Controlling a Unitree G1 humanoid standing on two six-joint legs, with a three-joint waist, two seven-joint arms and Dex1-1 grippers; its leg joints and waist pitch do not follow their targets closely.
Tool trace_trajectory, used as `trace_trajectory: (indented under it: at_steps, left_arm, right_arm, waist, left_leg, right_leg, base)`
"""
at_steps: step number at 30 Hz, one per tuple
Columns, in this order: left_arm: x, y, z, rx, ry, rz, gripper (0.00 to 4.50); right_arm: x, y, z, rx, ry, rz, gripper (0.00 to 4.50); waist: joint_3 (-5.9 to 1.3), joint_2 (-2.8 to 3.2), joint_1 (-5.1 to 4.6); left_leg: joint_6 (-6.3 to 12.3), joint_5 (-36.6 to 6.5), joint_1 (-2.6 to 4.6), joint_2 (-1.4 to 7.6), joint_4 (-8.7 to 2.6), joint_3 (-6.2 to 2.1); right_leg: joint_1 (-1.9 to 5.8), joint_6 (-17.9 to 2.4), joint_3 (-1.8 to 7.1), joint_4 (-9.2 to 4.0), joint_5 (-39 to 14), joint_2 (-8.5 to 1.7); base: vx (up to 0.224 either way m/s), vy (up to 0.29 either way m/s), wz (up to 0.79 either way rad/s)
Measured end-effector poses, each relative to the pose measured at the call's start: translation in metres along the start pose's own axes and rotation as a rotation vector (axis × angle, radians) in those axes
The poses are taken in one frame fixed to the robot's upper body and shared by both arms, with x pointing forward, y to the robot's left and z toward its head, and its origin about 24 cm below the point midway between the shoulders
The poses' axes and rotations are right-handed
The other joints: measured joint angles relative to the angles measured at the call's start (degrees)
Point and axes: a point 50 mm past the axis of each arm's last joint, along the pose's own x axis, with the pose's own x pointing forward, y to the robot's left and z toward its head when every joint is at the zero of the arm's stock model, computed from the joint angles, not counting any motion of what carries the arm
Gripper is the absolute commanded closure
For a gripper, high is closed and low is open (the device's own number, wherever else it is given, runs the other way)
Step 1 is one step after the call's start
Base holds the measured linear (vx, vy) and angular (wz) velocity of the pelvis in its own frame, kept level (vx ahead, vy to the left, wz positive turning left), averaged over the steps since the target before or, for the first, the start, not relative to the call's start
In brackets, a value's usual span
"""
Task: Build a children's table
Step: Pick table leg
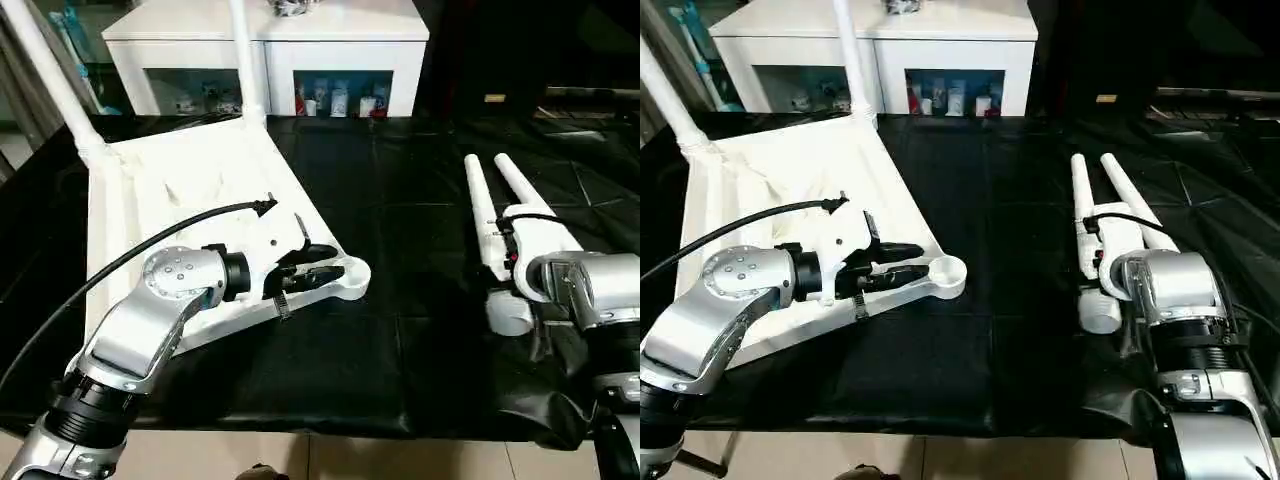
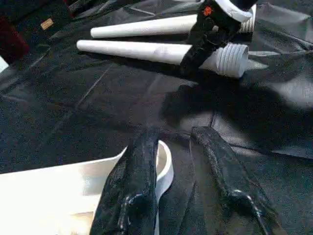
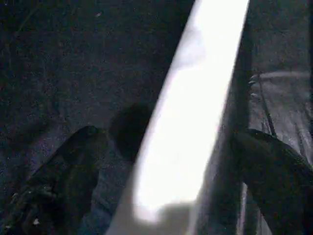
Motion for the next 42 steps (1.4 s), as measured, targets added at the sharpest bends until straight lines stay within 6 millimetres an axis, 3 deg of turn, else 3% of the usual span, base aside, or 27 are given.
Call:
trace_trajectory:
  at_steps: [29,42]
  left_arm:
    - [-0.002,-0.001,0.001,0.011,0.003,0.005,3.19]
    - [-0.005,0.001,-0.001,0.02,0.021,0.009,3.19]
  right_arm:
    - [0.011,0.021,0.002,0.062,-0.001,0.082,0.04]
    - [0.013,0.024,-0.001,0.092,0.02,0.076,1.21]
  waist:
    - [0.03,-0.09,0.01]
    - [0.02,-0.07,0.01]
  left_leg:
    - [0.0,0.0,-0.01,0.0,0.03,0.0]
    - [-0.02,0.01,-0.01,0.0,0.03,0.0]
  right_leg:
    - [-0.01,0.0,0.0,0.04,0.0,0.0]
    - [-0.02,0.01,0.01,0.06,0.0,0.0]
  base:
    - [0.0,0.0,0.0]
    - [0.0,0.0,0.0]
